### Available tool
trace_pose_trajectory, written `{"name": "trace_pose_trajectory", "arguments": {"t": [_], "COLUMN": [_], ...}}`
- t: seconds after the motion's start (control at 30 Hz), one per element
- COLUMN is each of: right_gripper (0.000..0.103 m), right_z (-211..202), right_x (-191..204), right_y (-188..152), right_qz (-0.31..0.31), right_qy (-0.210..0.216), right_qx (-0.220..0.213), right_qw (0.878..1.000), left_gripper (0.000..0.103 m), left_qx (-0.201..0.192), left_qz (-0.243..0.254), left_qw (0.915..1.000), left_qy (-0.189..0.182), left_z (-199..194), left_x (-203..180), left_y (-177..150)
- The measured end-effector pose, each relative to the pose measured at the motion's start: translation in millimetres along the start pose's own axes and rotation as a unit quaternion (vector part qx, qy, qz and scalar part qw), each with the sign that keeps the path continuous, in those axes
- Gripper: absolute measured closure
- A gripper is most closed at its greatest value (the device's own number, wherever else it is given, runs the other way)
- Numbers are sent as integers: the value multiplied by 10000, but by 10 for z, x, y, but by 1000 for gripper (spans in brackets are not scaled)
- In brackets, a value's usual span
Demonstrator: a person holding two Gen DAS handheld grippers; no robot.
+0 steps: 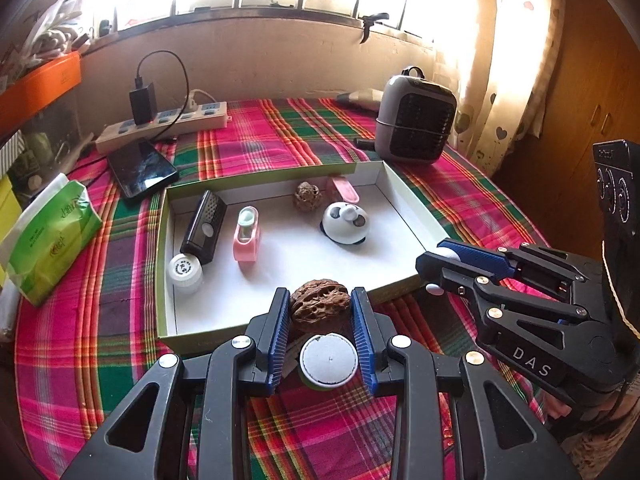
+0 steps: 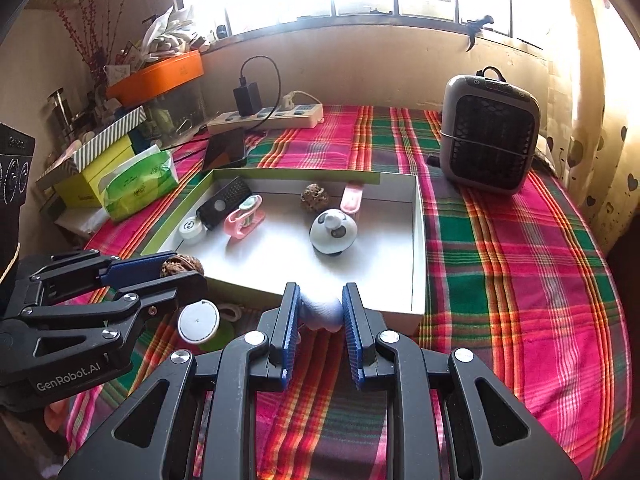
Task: Organize objects
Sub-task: 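Lower the walnut and mushroom piece into the tray with both grippers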
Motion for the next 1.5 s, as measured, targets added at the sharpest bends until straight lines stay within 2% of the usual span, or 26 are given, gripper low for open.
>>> {"name": "trace_pose_trajectory", "arguments": {"t": [0.67,1.07,1.5], "right_gripper": [80,80,80], "right_z": [462,782,951], "right_x": [-335,-473,-480], "right_y": [375,483,504], "right_qz": [68,20,-86], "right_qy": [-259,-386,-446], "right_qx": [80,296,419], "right_qw": [9996,9988,9981], "left_gripper": [74,74,74], "left_qx": [150,302,390], "left_qz": [21,78,113], "left_qw": [9998,9992,9988], "left_qy": [159,235,258], "left_z": [482,736,867], "left_x": [144,173,182], "left_y": [382,480,516]}}
Point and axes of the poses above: each gripper's, at about its wrist camera, not at the fingertips, and z roughly the way its jaws point, x to its left, y to its top, the point moved 1 cm from there along z, roughly the way its jaws point, and after that the axes turned 8 degrees about -z, right-handed, at the moved point
